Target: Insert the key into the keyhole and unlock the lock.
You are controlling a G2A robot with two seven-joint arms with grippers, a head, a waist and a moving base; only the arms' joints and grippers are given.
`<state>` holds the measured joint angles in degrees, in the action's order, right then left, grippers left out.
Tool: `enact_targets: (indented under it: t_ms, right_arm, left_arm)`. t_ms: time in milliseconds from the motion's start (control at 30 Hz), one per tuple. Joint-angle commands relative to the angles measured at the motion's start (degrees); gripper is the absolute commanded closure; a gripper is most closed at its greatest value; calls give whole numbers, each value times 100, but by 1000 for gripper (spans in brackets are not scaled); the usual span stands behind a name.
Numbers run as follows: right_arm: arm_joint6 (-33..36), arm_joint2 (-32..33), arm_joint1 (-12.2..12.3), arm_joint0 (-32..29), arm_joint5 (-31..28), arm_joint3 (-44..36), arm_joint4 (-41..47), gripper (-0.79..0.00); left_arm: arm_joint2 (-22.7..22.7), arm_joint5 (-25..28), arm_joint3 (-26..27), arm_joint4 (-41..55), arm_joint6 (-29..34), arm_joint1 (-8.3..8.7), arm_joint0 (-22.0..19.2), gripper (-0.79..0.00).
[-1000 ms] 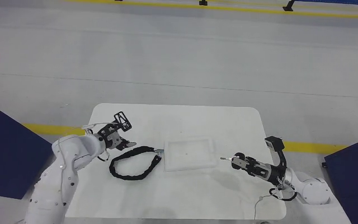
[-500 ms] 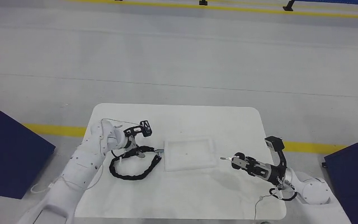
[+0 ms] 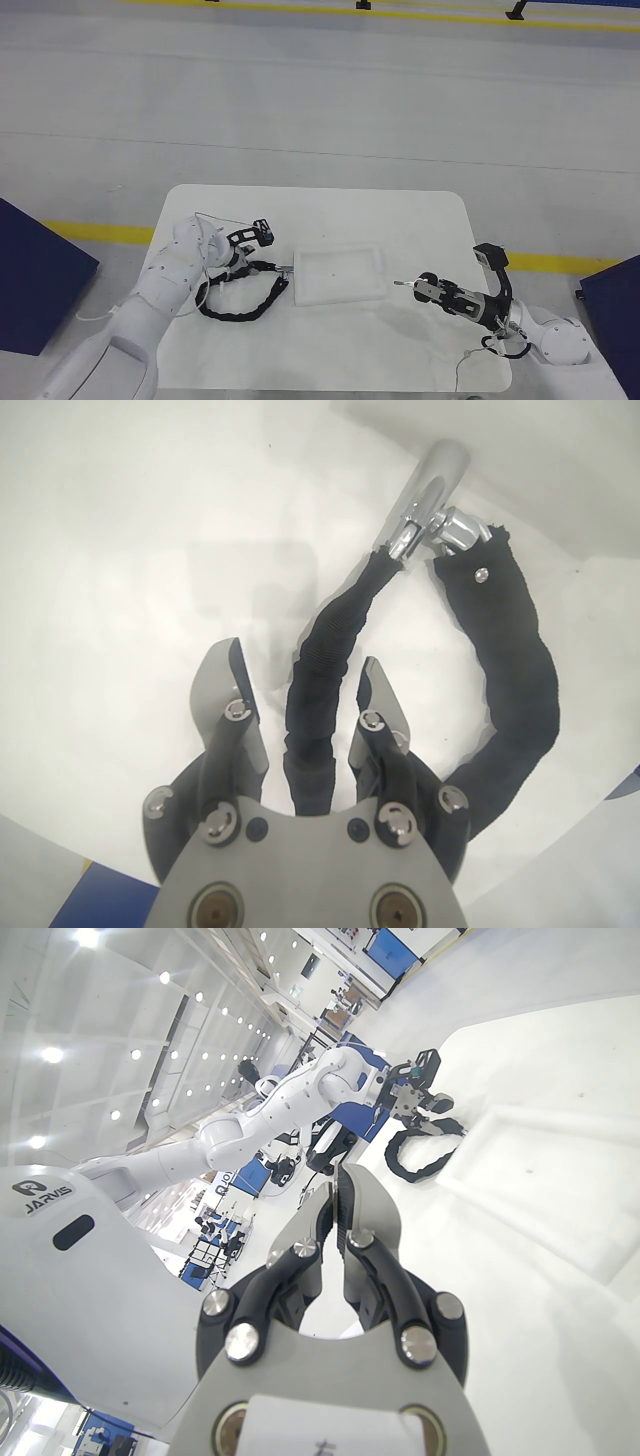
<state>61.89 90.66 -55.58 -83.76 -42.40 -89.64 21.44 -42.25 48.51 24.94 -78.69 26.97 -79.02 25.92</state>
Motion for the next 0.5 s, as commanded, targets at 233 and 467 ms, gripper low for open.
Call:
enact_targets:
  t_ms: [233, 467]
  right_arm:
    - [0, 0, 0, 0, 0, 0, 0, 0]
    - [0, 0, 0, 0, 0, 0, 0, 0]
  left_arm:
    - [215, 20, -454, -104, -258, -202, -159, -206]
    - [327, 27, -678, -157, -385, -315, -175, -142]
